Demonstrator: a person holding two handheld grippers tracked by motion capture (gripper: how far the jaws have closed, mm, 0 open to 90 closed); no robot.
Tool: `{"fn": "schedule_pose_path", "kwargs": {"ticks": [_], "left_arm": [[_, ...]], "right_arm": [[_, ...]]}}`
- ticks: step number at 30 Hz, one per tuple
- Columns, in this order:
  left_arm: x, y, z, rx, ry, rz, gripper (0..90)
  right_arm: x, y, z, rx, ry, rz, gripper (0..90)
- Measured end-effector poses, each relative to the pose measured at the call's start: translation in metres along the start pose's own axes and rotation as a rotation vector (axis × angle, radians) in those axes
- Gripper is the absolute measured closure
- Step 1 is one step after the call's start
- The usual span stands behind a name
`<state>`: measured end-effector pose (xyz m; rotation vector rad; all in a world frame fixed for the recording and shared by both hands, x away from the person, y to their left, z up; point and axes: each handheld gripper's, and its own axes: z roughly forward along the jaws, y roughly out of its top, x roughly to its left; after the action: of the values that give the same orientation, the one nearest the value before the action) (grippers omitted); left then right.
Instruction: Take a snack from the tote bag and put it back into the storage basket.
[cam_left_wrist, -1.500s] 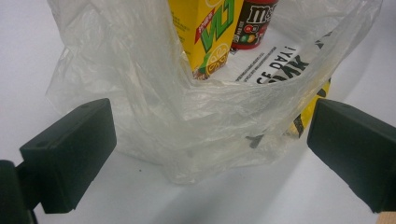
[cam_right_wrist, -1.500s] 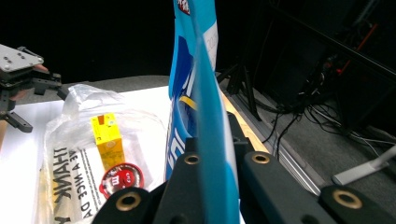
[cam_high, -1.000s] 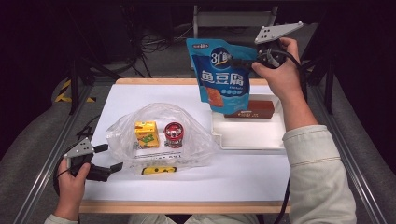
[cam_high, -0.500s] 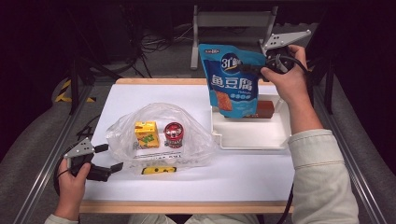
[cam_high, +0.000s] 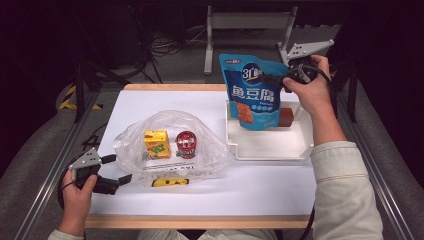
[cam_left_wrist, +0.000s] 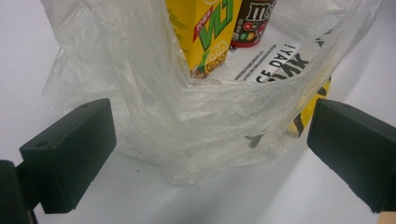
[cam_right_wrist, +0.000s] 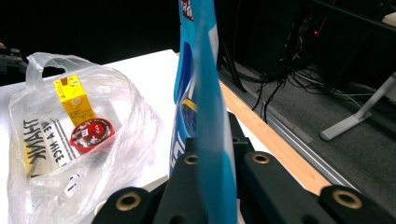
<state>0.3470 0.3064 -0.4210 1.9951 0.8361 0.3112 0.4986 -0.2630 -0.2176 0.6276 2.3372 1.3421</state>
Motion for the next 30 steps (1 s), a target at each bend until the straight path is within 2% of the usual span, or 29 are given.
{"fn": "schedule_pose_path", "kwargs": {"ticks": [5, 11, 18, 22, 30], "left_arm": [[-0.001, 0.0, 0.0, 0.003, 0.001, -0.006, 2.0], [-0.001, 0.0, 0.0, 0.002, 0.001, -0.007, 2.0], [0.0, 0.0, 0.0, 0.004, 0.005, 0.004, 2.0], [-0.001, 0.0, 0.001, 0.008, 0.003, -0.006, 2.0], [0.0, 0.0, 0.001, 0.01, -0.004, -0.001, 2.0]], "right_arm": [[-0.002, -0.006, 0.002, 0.013, 0.0, 0.007, 90.0], [-0.004, -0.011, 0.001, -0.005, 0.011, 0.024, 90.0], [0.001, -0.012, -0.002, -0.011, 0.036, 0.015, 90.0], [0.001, -0.014, -0.004, -0.016, 0.06, 0.02, 90.0], [-0.001, -0.021, 0.0, 0.01, 0.067, 0.024, 90.0]]}}
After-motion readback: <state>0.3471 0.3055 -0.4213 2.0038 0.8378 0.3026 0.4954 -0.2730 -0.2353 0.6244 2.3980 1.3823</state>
